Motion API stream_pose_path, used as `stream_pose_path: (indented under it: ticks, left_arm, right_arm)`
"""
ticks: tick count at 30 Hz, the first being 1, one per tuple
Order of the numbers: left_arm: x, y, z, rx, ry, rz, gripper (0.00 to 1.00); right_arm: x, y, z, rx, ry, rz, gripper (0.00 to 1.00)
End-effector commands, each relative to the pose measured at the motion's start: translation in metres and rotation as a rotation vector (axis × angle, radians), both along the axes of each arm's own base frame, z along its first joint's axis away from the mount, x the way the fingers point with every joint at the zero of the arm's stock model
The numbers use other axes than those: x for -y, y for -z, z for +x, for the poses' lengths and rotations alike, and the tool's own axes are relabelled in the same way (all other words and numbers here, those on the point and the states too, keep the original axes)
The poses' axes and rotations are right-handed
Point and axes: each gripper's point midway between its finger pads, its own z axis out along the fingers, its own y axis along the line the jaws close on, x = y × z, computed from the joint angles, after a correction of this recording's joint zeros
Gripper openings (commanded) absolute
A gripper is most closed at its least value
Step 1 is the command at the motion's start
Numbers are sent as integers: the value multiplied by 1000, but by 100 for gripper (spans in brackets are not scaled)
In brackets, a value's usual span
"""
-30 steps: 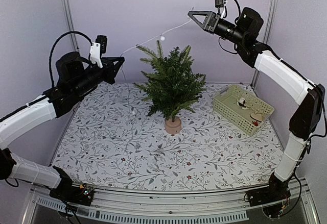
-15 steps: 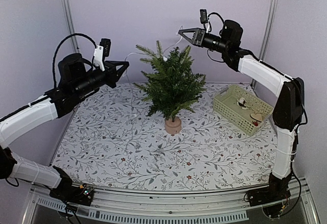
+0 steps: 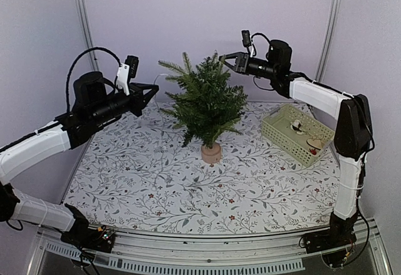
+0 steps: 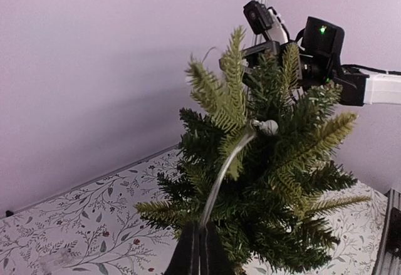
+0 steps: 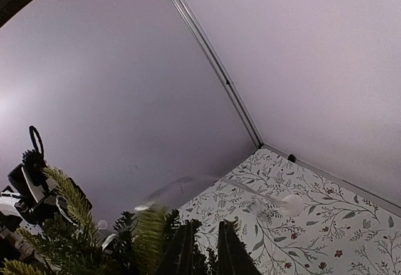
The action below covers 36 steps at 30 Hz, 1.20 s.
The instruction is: Decorate the small christmas tree
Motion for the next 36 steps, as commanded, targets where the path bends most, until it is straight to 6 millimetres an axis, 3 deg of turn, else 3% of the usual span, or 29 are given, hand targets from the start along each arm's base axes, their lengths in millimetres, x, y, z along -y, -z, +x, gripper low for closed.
stream_pose_path:
  ticks: [1, 5, 10, 14, 19, 27, 36]
  left_arm:
    - [-4, 2, -11, 7, 4, 20, 0]
    - [-6, 4, -14, 4, 4, 21, 0]
    - [3, 7, -11, -7, 34, 24, 0]
    - [16, 9, -12, -10, 67, 37, 0]
    - [28, 16, -14, -19, 93, 53, 0]
    - [41, 18, -16, -19, 120, 62, 0]
    - [53, 21, -16, -22, 143, 71, 0]
  right_arm:
    - [15, -18, -12, 37, 18, 9, 20]
    - [22, -12, -13, 28, 28, 6, 33]
    - [31, -14, -15, 24, 37, 13, 63]
    - [46, -22, -17, 38, 69, 16, 81]
    - [57, -41, -34, 113, 70, -11, 99]
    - [53, -52, -85, 286, -10, -144, 93]
    - [-8, -41, -121, 515, 31, -448, 91]
